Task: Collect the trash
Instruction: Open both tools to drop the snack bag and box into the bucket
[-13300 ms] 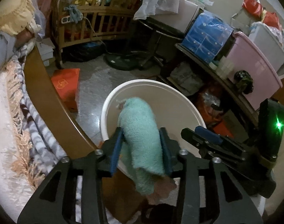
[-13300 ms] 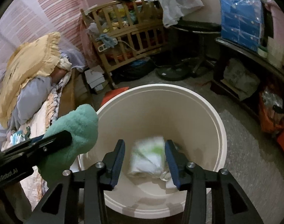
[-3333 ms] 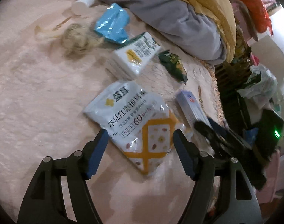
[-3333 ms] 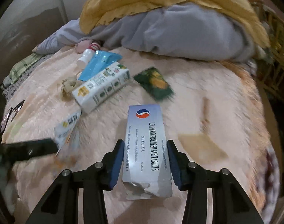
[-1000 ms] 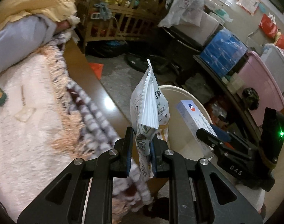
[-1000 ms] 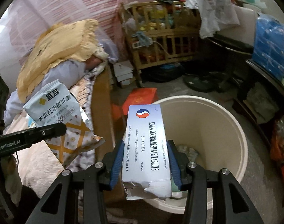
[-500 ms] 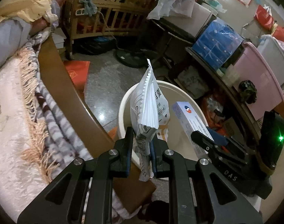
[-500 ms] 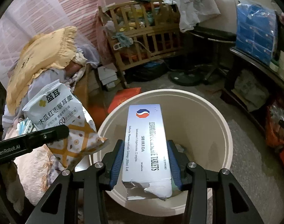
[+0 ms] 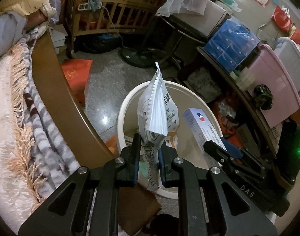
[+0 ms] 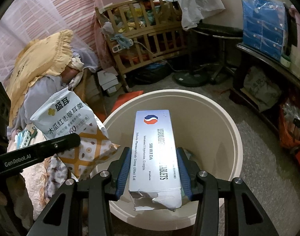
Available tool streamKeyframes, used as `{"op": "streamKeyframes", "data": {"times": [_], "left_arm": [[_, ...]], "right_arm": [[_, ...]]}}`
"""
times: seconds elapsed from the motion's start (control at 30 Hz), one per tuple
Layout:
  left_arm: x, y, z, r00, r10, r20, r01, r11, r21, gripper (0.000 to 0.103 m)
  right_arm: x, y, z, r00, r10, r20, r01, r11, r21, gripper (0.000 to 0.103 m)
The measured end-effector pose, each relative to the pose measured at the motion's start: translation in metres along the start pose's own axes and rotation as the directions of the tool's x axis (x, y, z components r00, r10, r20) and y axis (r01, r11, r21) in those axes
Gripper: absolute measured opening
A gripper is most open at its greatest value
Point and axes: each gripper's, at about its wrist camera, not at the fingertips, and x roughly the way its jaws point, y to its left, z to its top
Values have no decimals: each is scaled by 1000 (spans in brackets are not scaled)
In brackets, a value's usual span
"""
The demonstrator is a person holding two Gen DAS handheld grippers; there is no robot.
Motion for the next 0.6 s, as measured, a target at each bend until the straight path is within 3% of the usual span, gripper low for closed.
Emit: {"op": "streamKeyframes", "data": {"times": [0.17,0.3,0.6], "left_arm": [[-2,1,-1,1000,-20,14,20,1000,10,19],[-3,3,-3,1000,-15,13,15,1000,9,31],[-13,19,-10,1000,27,10,-27,1000,-13,31]], "right_arm": [[0,-3,2,1000,-14,14,14,1000,28,47],[5,-7,3,1000,-27,-3,27,998,56,50],[9,2,-1,1000,-9,-26,10,1000,20,50]]}}
